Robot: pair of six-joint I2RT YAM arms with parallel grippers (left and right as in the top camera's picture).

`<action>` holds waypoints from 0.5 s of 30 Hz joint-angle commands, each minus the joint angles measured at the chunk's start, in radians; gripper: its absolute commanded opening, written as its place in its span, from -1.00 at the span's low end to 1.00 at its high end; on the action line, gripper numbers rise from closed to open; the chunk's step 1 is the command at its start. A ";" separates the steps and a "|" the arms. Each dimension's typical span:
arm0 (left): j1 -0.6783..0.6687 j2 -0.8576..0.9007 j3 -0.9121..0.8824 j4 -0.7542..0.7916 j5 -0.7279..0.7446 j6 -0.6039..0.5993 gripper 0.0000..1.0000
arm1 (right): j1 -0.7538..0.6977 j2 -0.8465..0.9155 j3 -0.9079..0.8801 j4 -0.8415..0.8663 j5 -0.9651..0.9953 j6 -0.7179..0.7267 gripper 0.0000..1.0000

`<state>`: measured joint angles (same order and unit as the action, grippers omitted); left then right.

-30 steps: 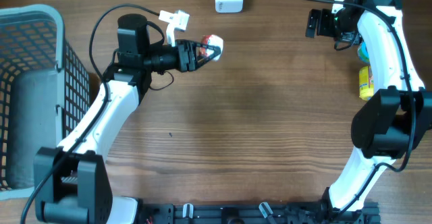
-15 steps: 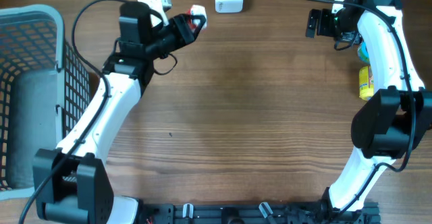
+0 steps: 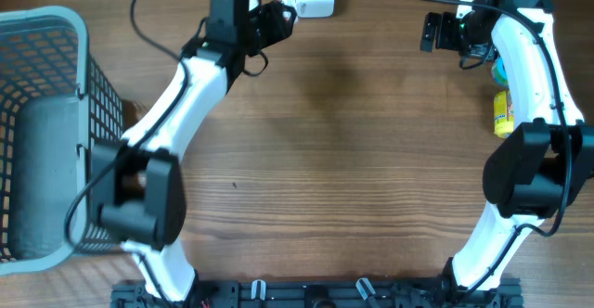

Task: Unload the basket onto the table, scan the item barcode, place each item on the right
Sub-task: 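Hold the tissue pack's barcode in front of the white scanner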

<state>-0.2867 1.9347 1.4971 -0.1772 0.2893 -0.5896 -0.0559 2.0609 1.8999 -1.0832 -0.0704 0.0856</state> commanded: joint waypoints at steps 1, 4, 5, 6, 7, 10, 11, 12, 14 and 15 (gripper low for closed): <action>-0.006 0.109 0.159 -0.040 0.059 -0.008 -0.12 | -0.004 0.019 -0.011 0.003 -0.009 0.004 1.00; -0.003 0.172 0.245 -0.076 0.135 -0.101 -0.14 | -0.004 0.019 -0.011 0.005 -0.009 0.003 0.99; -0.001 0.189 0.266 -0.076 0.168 -0.136 -0.14 | -0.004 0.019 -0.011 0.006 -0.009 0.003 1.00; 0.002 0.203 0.281 -0.075 0.198 -0.185 -0.12 | -0.004 0.019 -0.011 0.007 -0.009 0.004 0.99; 0.005 0.214 0.294 -0.072 0.224 -0.234 -0.12 | -0.004 0.019 -0.011 0.008 -0.009 0.004 0.99; 0.014 0.234 0.310 -0.016 0.309 -0.377 -0.12 | -0.004 0.019 -0.011 0.017 -0.016 0.005 1.00; 0.017 0.239 0.310 0.014 0.338 -0.435 -0.12 | -0.004 0.019 -0.011 0.018 -0.026 0.004 1.00; 0.020 0.244 0.310 0.041 0.362 -0.494 -0.12 | -0.004 0.019 -0.011 0.020 -0.038 0.004 1.00; 0.024 0.260 0.310 0.103 0.401 -0.609 -0.13 | -0.004 0.019 -0.011 0.021 -0.060 0.004 1.00; 0.027 0.273 0.310 0.129 0.407 -0.665 -0.15 | -0.004 0.019 -0.011 0.021 -0.063 0.005 0.99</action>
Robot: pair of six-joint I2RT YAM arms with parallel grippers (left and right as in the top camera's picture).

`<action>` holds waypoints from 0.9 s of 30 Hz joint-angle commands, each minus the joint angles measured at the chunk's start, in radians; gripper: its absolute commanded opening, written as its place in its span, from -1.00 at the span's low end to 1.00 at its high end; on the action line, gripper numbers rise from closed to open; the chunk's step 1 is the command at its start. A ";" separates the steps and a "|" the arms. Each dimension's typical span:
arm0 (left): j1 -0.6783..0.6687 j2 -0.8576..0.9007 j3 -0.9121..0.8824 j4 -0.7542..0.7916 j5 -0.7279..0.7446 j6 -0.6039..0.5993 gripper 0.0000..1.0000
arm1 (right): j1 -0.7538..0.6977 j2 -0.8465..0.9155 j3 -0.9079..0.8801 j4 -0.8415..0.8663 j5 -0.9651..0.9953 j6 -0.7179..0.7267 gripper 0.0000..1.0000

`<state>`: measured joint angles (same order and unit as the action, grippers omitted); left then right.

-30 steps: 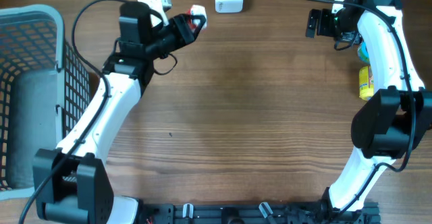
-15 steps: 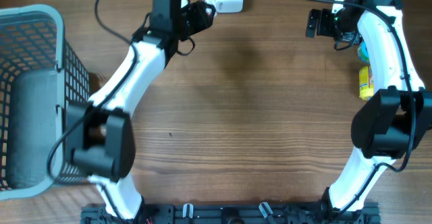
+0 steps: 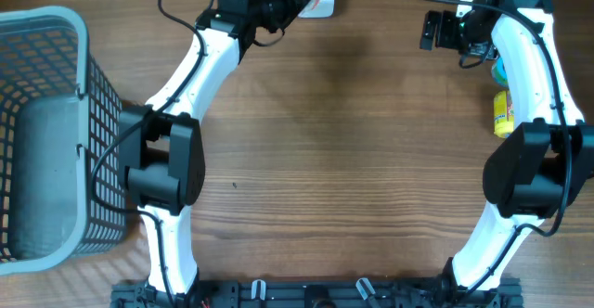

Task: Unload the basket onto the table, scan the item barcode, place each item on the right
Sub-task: 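Hold the tissue pack's barcode in front of the white scanner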

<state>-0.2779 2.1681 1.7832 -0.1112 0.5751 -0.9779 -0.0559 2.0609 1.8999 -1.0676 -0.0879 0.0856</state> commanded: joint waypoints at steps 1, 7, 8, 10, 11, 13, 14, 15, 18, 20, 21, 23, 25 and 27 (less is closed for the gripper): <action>0.020 0.049 0.024 0.092 0.132 -0.326 -0.18 | -0.004 0.019 -0.011 0.005 -0.045 0.004 0.99; 0.024 0.176 0.024 0.356 0.203 -0.643 -0.19 | -0.004 0.019 -0.011 0.008 -0.044 0.004 0.99; 0.023 0.198 0.024 0.385 0.211 -0.679 -0.19 | -0.004 0.019 -0.011 0.008 -0.044 0.004 0.99; 0.021 0.245 0.024 0.441 0.218 -0.723 -0.18 | -0.004 0.019 -0.011 0.008 -0.044 0.005 1.00; 0.018 0.264 0.024 0.468 0.220 -0.753 -0.18 | -0.004 0.019 -0.011 0.008 -0.044 0.004 1.00; 0.016 0.302 0.024 0.516 0.208 -0.800 -0.17 | -0.004 0.019 -0.011 0.009 -0.044 0.004 1.00; 0.016 0.317 0.028 0.528 0.202 -0.819 -0.17 | -0.004 0.019 -0.011 0.009 -0.044 0.004 1.00; 0.016 0.327 0.033 0.535 0.201 -0.829 -0.17 | -0.004 0.019 -0.011 0.009 -0.044 0.004 1.00; 0.016 0.357 0.066 0.550 0.192 -0.841 -0.17 | -0.004 0.019 -0.011 0.009 -0.044 0.004 1.00; 0.013 0.372 0.100 0.549 0.182 -0.849 -0.17 | -0.004 0.019 -0.011 0.010 -0.044 0.005 0.99; 0.011 0.381 0.114 0.550 0.176 -0.857 -0.17 | -0.004 0.019 -0.011 0.010 -0.044 0.008 1.00; -0.003 0.420 0.208 0.548 0.134 -0.871 -0.17 | -0.004 0.019 -0.011 0.010 -0.044 0.023 0.99; -0.011 0.431 0.229 0.544 0.103 -0.888 -0.16 | -0.004 0.019 -0.011 0.009 -0.044 0.023 1.00; -0.018 0.435 0.233 0.541 0.051 -0.906 -0.15 | -0.004 0.019 -0.011 0.006 -0.044 0.023 0.99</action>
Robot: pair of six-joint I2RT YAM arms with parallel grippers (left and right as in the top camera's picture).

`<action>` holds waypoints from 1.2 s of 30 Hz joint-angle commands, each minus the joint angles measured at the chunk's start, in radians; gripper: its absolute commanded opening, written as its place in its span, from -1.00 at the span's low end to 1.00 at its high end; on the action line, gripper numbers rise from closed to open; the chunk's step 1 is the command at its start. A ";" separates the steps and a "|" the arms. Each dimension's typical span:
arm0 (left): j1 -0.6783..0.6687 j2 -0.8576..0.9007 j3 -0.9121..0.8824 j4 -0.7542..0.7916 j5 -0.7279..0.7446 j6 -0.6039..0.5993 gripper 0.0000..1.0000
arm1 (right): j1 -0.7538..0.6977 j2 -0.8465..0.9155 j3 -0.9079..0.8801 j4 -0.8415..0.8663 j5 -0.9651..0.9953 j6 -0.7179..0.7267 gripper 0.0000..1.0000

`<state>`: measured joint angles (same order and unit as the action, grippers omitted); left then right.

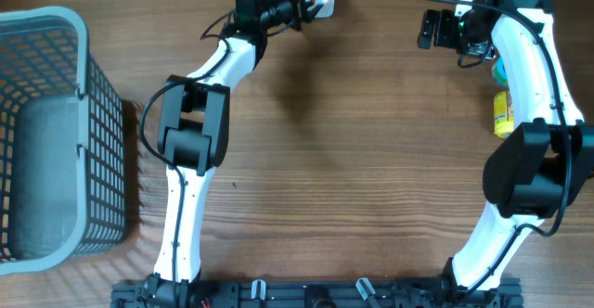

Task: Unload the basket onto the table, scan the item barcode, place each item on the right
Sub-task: 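Hold the tissue pack's barcode in front of the white scanner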

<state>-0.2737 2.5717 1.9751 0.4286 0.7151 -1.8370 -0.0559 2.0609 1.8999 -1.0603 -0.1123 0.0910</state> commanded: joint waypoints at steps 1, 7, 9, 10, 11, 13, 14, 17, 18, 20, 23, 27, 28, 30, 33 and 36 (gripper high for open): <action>-0.023 0.032 0.041 0.001 -0.109 -0.056 -0.15 | -0.004 0.019 -0.011 -0.003 -0.019 0.017 1.00; -0.022 0.034 0.041 -0.028 -0.191 -0.092 -0.17 | -0.003 0.019 -0.011 -0.005 -0.021 0.018 0.99; -0.022 0.034 0.041 -0.030 -0.207 -0.111 -0.16 | -0.003 0.019 -0.011 -0.005 -0.020 0.018 1.00; -0.022 0.034 0.041 -0.030 -0.224 -0.122 -0.16 | -0.003 0.019 -0.011 -0.006 -0.020 0.018 1.00; -0.022 0.034 0.041 -0.031 -0.236 -0.139 -0.16 | -0.003 0.019 -0.011 -0.008 -0.020 0.018 0.99; -0.022 0.034 0.041 -0.031 -0.262 -0.161 -0.16 | -0.003 0.019 -0.011 -0.014 -0.020 0.018 1.00; -0.022 0.034 0.041 -0.031 -0.270 -0.162 -0.16 | -0.003 0.019 -0.011 -0.017 -0.020 0.018 0.99; -0.022 0.035 0.041 -0.045 -0.277 -0.163 -0.14 | -0.003 0.019 -0.011 -0.019 -0.020 0.021 0.99; -0.024 0.036 0.041 -0.059 -0.280 -0.168 -0.14 | -0.003 0.019 -0.011 -0.019 -0.020 0.024 0.99; -0.026 0.043 0.041 -0.063 -0.283 -0.191 -0.14 | -0.003 0.019 -0.011 -0.023 -0.020 0.024 1.00; -0.031 0.061 0.041 -0.033 -0.288 -0.223 -0.14 | -0.003 0.019 -0.011 -0.027 -0.020 0.024 0.99; -0.032 0.084 0.041 -0.010 -0.288 -0.262 -0.14 | -0.003 0.019 -0.011 -0.029 -0.020 0.025 0.99; -0.034 0.085 0.041 -0.009 -0.291 -0.262 -0.14 | -0.003 0.019 -0.011 -0.029 -0.020 0.025 0.99; -0.034 0.088 0.041 -0.004 -0.298 -0.262 -0.14 | -0.003 0.019 -0.011 -0.028 -0.020 0.025 1.00; -0.034 0.090 0.041 0.013 -0.303 -0.264 -0.14 | -0.002 0.019 -0.011 -0.027 -0.020 0.041 0.99; -0.034 0.090 0.041 0.050 -0.302 -0.265 -0.14 | -0.002 0.019 -0.011 -0.028 -0.020 0.042 0.99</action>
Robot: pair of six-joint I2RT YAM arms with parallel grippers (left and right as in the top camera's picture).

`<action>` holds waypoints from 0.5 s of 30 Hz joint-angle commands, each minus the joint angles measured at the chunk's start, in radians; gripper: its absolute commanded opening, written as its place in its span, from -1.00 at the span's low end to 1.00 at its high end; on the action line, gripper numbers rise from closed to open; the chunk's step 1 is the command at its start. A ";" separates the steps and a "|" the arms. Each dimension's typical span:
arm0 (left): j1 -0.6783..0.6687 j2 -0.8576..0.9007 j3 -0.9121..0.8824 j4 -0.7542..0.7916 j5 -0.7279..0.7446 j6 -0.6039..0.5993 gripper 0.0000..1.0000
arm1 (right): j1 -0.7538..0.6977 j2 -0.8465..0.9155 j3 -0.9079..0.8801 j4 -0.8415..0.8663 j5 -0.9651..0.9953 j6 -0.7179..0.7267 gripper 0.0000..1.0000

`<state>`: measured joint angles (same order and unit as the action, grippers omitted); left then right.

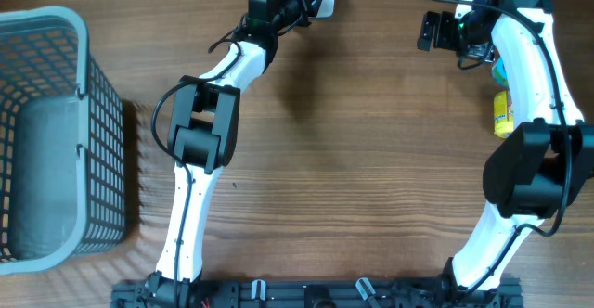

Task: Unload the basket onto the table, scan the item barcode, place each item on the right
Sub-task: 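Hold the tissue pack's barcode in front of the white scanner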

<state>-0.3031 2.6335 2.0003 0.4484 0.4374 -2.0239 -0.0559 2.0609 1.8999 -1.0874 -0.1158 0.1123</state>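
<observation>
A white item with a red-marked top lies at the table's far edge, half covered by my left gripper. That arm is stretched right out towards it. The fingers are on or just over the item, and the overhead view does not show whether they have closed on it. My right gripper hovers at the far right, pointing left, its black fingers spread with nothing between them. No barcode or separate scanner can be made out.
A grey wire basket fills the left side. A yellow bottle and a teal item lie by the right edge, partly under the right arm. Bare wooden table lies between the arms.
My left gripper has shifted a little further right and back, covering more of the white item, and a red patch now shows at the item's top. The right arm has hardly moved.
At first my left gripper was just left of the white item, with the arm bent out over the basket side. Then it reached the item's left edge as the arm straightened. It then overlapped the item, and now covers half of it. My right gripper stayed put.
</observation>
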 commanded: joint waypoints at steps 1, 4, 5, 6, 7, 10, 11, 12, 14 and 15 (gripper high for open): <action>-0.005 0.028 0.016 0.045 -0.027 -0.078 -0.14 | -0.002 0.019 -0.011 -0.002 -0.016 0.020 1.00; -0.004 0.028 0.016 0.102 -0.019 -0.079 -0.11 | -0.002 0.019 -0.011 -0.005 -0.016 0.019 0.99; -0.004 0.028 0.016 0.132 -0.008 -0.078 -0.10 | -0.002 0.019 -0.011 -0.006 -0.016 0.019 1.00; -0.004 0.028 0.016 0.170 0.011 -0.076 -0.10 | -0.001 0.019 -0.011 -0.005 -0.016 0.019 1.00; -0.004 0.028 0.016 0.197 0.023 -0.067 -0.09 | -0.001 0.019 -0.011 -0.005 -0.016 0.019 0.99; -0.004 0.027 0.016 0.315 0.097 0.047 -0.14 | -0.001 0.019 -0.011 -0.010 -0.016 0.016 0.99; -0.004 0.027 0.016 0.340 0.147 0.099 -0.14 | -0.001 0.019 -0.011 -0.014 -0.017 0.007 1.00; -0.004 0.026 0.016 0.353 0.220 0.175 -0.07 | -0.001 0.019 -0.011 -0.021 -0.016 -0.008 1.00; -0.004 0.024 0.016 0.352 0.342 0.340 0.22 | -0.001 0.019 -0.011 -0.031 -0.017 -0.007 1.00; -0.004 0.024 0.016 0.352 0.386 0.403 0.32 | -0.001 0.019 -0.011 -0.038 -0.021 -0.007 0.99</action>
<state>-0.3031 2.6411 2.0029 0.7952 0.5903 -1.8999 -0.0559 2.0609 1.8999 -1.1099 -0.1158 0.1116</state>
